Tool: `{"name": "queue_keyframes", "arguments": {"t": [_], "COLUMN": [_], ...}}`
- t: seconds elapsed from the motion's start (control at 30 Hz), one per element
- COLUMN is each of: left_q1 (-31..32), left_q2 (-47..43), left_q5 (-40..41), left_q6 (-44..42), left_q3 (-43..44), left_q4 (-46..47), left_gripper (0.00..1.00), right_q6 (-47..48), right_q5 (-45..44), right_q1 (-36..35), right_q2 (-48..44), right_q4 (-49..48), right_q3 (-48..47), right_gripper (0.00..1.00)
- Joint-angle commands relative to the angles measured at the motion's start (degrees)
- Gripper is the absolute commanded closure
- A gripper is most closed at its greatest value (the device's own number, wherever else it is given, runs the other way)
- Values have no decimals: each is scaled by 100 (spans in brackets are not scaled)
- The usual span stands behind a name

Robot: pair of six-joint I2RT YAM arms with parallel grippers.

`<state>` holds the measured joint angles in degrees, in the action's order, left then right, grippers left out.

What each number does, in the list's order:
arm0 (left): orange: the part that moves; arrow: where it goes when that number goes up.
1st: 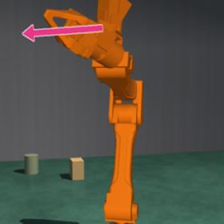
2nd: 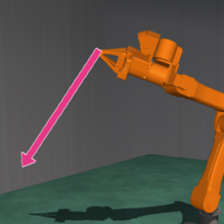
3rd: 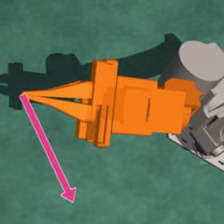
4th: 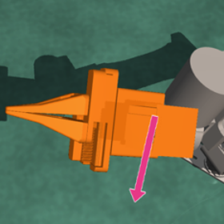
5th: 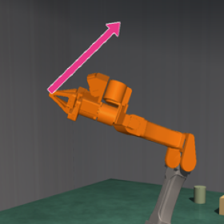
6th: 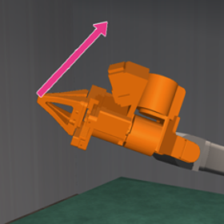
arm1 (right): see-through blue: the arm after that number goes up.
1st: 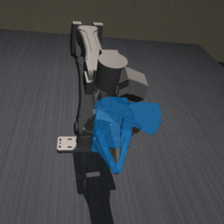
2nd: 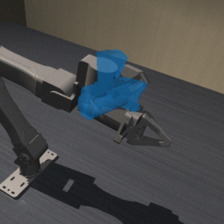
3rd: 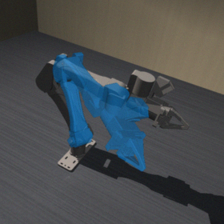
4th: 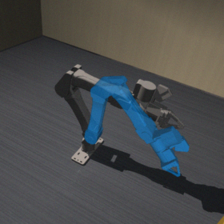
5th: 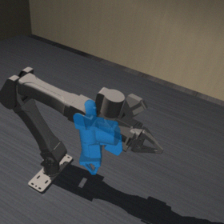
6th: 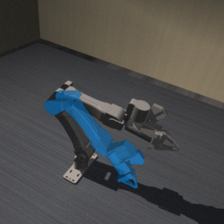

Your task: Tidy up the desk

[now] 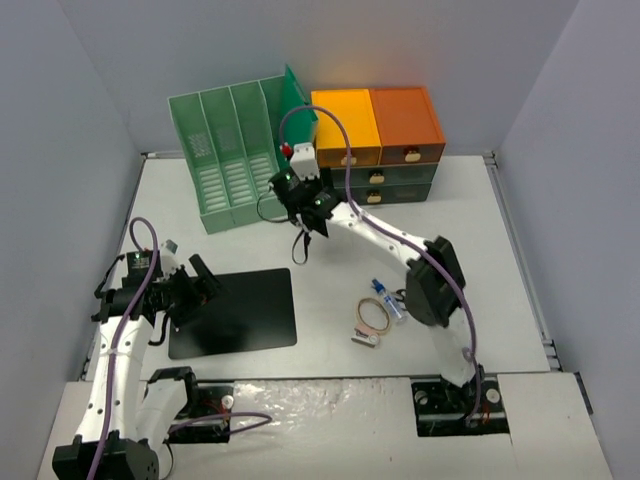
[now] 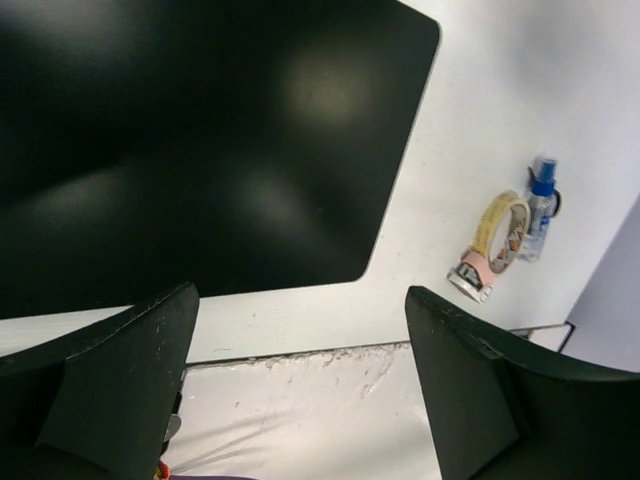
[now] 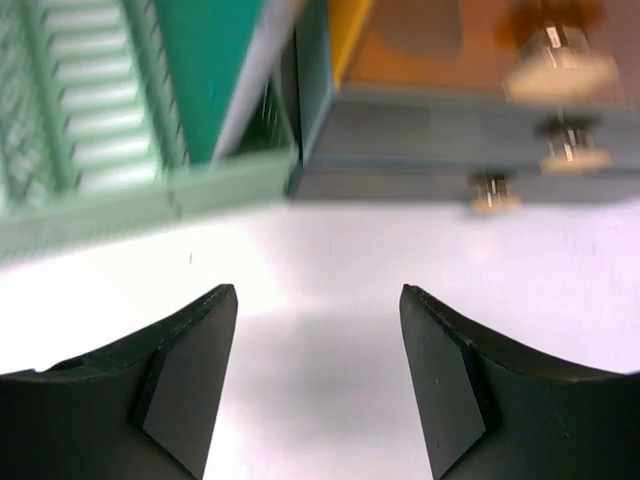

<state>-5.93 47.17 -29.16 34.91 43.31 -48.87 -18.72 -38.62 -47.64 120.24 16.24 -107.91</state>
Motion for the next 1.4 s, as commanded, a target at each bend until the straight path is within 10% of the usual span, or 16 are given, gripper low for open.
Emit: {"name": "queue_keyframes", "arguments": {"t": [0.0,0.63,0.9,1.37], "left_q1": [30,-69,-1454,-1786], "left_q2": [92,1282,2157,3250], "left_q5": [547,3495,1919,812], "left_q6": [213,417,-643,-1069], "left_q3": [320,1814,1958,1601], "left_q4": [-90,-888,-545,-77], "left_gripper": [18,17,15,14], "right_q6": [-1101,-1239,-1549,-1529], "right_q5": [1683,4900,5314,5543], "right_q1": [-176,-405,-404,-230], "right_q2": [-1545,-2417,-2409,-2546], "right_q4": [593,-994,-2477,-2963], "right_q3": [1028,3683,4641,5154], "right_gripper": [35,34,34,34]}}
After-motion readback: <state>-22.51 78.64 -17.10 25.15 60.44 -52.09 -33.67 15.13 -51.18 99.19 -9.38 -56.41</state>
